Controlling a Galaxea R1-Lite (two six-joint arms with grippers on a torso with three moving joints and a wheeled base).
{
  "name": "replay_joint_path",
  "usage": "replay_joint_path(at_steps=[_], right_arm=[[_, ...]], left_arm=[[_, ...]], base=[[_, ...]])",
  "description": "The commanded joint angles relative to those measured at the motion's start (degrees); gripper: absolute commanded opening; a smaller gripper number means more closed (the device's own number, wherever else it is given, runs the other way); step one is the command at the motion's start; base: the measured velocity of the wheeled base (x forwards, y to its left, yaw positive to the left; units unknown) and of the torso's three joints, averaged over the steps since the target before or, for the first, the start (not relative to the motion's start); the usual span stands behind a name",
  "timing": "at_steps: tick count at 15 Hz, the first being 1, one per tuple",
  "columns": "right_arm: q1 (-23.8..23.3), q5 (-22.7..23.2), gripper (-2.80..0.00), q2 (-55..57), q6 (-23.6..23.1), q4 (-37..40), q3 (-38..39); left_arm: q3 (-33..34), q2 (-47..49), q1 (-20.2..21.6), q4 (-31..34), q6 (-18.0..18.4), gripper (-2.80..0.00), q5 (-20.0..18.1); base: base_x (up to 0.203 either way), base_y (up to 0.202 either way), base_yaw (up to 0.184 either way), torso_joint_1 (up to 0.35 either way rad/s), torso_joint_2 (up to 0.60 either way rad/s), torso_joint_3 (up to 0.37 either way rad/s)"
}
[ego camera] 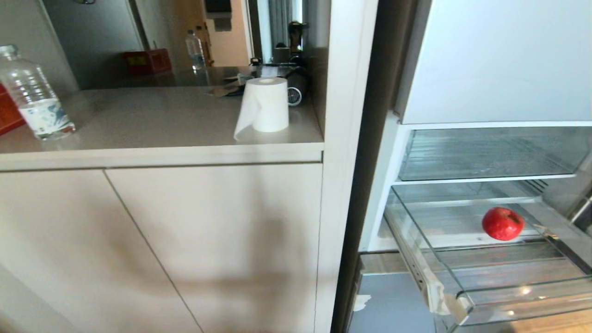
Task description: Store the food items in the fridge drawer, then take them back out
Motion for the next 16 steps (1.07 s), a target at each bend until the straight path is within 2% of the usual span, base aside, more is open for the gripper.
replay_joint_path(at_steps=[1, 16], right_arm=[[0.04, 0.06, -2.80, 0.09, -0.13, 0.07, 0.00], [0.04, -0.20, -2.80, 0.09, 1.53, -0.02, 0.00]], left_arm=[[0.00, 0.02, -0.02, -0.02, -0.01, -2.80, 0.02], [0.00, 0.02, -0.02, -0.02, -0.01, -2.80, 0.02]], base=[[0.000, 0.005, -0.172, 0.002, 0.00, 0.002], [-0.001, 0.008, -0.176, 0.002, 0.00, 0.003]])
